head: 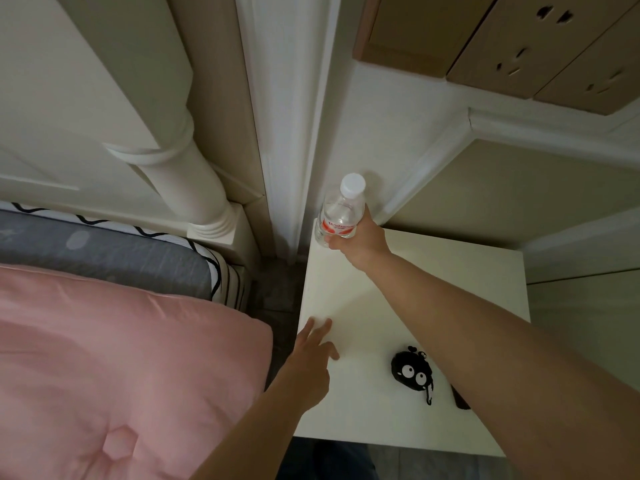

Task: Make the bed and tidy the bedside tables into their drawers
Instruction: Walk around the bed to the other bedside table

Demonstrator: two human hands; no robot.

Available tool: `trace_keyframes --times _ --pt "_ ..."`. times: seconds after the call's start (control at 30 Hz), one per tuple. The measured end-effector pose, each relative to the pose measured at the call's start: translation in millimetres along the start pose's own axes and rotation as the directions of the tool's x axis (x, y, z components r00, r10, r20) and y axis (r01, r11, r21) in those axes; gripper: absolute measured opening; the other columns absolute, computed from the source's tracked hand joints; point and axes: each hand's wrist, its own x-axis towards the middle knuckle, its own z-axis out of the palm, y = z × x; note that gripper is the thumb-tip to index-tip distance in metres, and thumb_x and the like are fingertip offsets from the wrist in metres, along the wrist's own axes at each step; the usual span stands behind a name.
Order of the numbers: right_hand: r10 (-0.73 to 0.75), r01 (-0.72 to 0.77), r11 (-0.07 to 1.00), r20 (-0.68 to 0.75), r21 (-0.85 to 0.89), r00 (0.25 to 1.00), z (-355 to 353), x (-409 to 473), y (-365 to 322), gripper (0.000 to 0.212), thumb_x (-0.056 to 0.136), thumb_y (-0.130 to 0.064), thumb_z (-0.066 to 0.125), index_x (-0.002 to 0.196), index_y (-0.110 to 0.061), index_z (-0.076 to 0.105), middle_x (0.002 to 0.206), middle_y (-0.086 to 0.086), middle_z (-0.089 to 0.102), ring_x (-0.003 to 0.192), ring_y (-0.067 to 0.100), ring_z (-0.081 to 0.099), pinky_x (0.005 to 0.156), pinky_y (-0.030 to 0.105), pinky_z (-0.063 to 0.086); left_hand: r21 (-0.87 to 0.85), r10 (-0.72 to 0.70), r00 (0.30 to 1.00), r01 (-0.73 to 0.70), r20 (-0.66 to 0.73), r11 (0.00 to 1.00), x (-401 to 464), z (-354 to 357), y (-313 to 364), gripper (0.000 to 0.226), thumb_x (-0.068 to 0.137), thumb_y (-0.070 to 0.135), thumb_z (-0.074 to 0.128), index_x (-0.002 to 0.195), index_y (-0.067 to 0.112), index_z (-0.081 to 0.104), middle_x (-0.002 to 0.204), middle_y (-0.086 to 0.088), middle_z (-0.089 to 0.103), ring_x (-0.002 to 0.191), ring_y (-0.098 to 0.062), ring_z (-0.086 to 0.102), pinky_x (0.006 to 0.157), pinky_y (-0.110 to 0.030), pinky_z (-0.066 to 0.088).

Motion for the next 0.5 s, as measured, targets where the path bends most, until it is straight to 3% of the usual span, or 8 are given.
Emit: trace_keyframes --times 0.1,0.2,0.27,0.33,0.37,0.4,0.5 --pt "0.019 -0.019 1.0 -0.011 0.004 1.0 0.2 -0.1 0.8 0.077 0.076 -0.021 0.081 0.139 -0.025 0.037 0.129 -0.001 0.058 0.119 0.023 0.055 0.085 0.024 0.041 0.024 0.009 1.0 -0.009 -0.003 1.0 -1.3 2.8 -1.8 0.032 0.098 0.008 0.047 0.123 0.028 0.052 0.161 0.016 -0.006 0.148 -0.016 -0.017 0.111 -0.015 0.012" --pt "0.071 -0.07 0.997 -0.015 0.039 0.997 2.9 -7.0 3.4 0.087 0.077 -0.025 0.081 0.146 -0.027 0.029 0.137 -0.002 0.053 0.123 0.022 0.051 0.097 0.029 0.044 0.025 0.004 1.0 -0.004 0.017 1.0 1.0 2.6 -4.1 0.032 0.097 0.008 0.047 0.123 0.027 0.052 0.161 0.015 -0.005 0.149 -0.016 -0.015 0.11 -0.014 0.014" --pt "0.14 -0.139 0.989 -0.013 0.04 0.99 4.2 -16.8 9.6 0.099 0.076 -0.027 0.081 0.152 -0.03 0.018 0.146 0.0 0.044 0.129 0.025 0.048 0.104 0.04 0.045 -0.06 -0.081 0.997 0.082 0.007 0.995 3.1 -1.3 0.7 0.033 0.096 0.007 0.049 0.123 0.026 0.053 0.161 0.01 0.012 0.15 -0.017 0.009 0.108 -0.011 0.021" --pt "0.205 -0.205 0.979 0.012 0.0 0.979 2.0 -34.3 16.1 0.101 0.077 -0.028 0.079 0.153 -0.032 0.012 0.151 0.001 0.038 0.131 0.027 0.046 0.105 0.046 0.045 -0.199 -0.228 0.97 0.207 -0.089 0.958 2.4 -10.4 6.7 0.031 0.095 0.007 0.051 0.121 0.024 0.055 0.143 0.004 0.046 0.117 -0.008 0.05 0.084 0.004 0.034" --pt "0.219 -0.219 0.976 0.027 -0.02 0.975 0.2 -45.7 18.8 0.098 0.079 -0.027 0.078 0.153 -0.032 0.013 0.151 0.001 0.038 0.133 0.027 0.045 0.106 0.045 0.044 -0.25 -0.277 0.949 0.236 -0.147 0.939 -0.4 -13.5 9.2 0.03 0.095 0.006 0.051 0.121 0.022 0.055 0.13 0.004 0.056 0.1 -0.002 0.053 0.069 0.006 0.036" --pt "0.226 -0.225 0.974 0.035 -0.032 0.973 -2.0 -57.3 20.9 0.095 0.081 -0.026 0.077 0.152 -0.032 0.015 0.151 0.001 0.039 0.134 0.025 0.044 0.108 0.043 0.042 -0.26 -0.286 0.939 0.232 -0.193 0.937 -3.2 -16.2 11.2 0.029 0.095 0.006 0.051 0.119 0.021 0.056 0.121 0.006 0.059 0.094 0.0 0.052 0.064 0.005 0.036" --pt "0.254 -0.253 0.967 0.029 -0.028 0.967 -11.4 -100.1 29.8 0.078 0.085 -0.021 0.073 0.148 -0.031 0.029 0.141 -0.001 0.048 0.127 0.022 0.05 0.101 0.031 0.045 -0.317 -0.273 0.944 0.206 -0.184 0.926 -22.4 -14.0 20.7 0.023 0.094 0.007 0.053 0.112 0.022 0.059 0.11 0.011 0.058 0.1 -0.003 0.054 0.084 -0.008 0.041"
